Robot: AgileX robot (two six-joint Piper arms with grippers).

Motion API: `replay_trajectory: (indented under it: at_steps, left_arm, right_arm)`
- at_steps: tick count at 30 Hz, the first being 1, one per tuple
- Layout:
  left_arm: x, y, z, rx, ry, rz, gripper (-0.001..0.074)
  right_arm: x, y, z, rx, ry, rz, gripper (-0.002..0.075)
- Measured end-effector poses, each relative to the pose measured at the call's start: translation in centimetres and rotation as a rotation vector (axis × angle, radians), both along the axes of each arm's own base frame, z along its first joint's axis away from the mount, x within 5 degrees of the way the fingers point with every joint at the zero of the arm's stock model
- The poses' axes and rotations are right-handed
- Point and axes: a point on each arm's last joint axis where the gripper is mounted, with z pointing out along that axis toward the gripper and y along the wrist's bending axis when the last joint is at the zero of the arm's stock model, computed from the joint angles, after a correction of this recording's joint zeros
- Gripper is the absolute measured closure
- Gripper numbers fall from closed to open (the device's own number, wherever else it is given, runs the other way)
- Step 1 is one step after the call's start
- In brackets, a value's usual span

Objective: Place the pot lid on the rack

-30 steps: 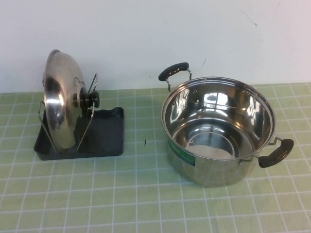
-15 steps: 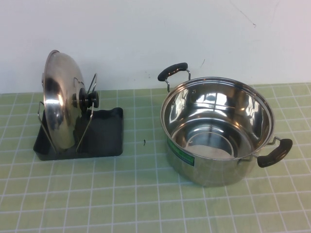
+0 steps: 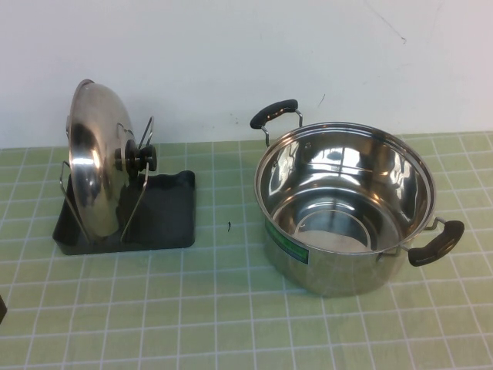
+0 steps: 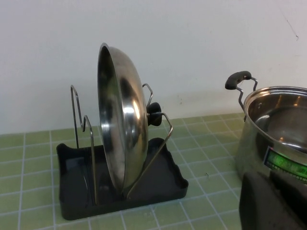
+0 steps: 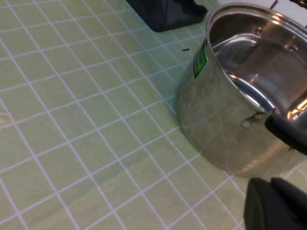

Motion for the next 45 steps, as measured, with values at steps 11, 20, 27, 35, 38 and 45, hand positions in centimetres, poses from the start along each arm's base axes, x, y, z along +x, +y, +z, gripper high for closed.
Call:
replay_trajectory:
  at_steps: [11, 20, 27, 35, 38, 45]
  left_arm:
    - [-0.8, -1.0, -0.1, 0.009, 0.001, -0.234, 0.0734]
    - [-0.6, -0.3, 1.0, -0.061, -0.101, -0.202, 0.0734]
    - [0.2, 1.2, 1.1, 0.154, -0.244, -0.033, 0.0734]
    - [1.1, 2.6, -3.8, 0.254, -0.317, 0.166, 0.0735]
    - [1.3, 2.9, -6.8, 0.106, -0.254, 0.215, 0.0735]
    - [0.9, 3.0, -10.4, -0.095, -0.038, 0.251, 0.0736]
  right_arm:
    - [0.0, 0.0, 0.0, -0.001, 0.005, -0.002, 0.0727]
    - [0.0, 0.0, -0.1, -0.002, 0.007, -0.002, 0.0727]
    - [0.0, 0.0, -0.1, -0.002, 0.007, -0.002, 0.0727]
    - [0.0, -0.1, -0.1, -0.008, 0.012, -0.005, 0.0727]
    - [-0.1, -0.1, -0.1, -0.011, 0.015, -0.006, 0.0727]
    - [-0.1, -0.2, -0.3, -0.022, 0.024, -0.011, 0.0727]
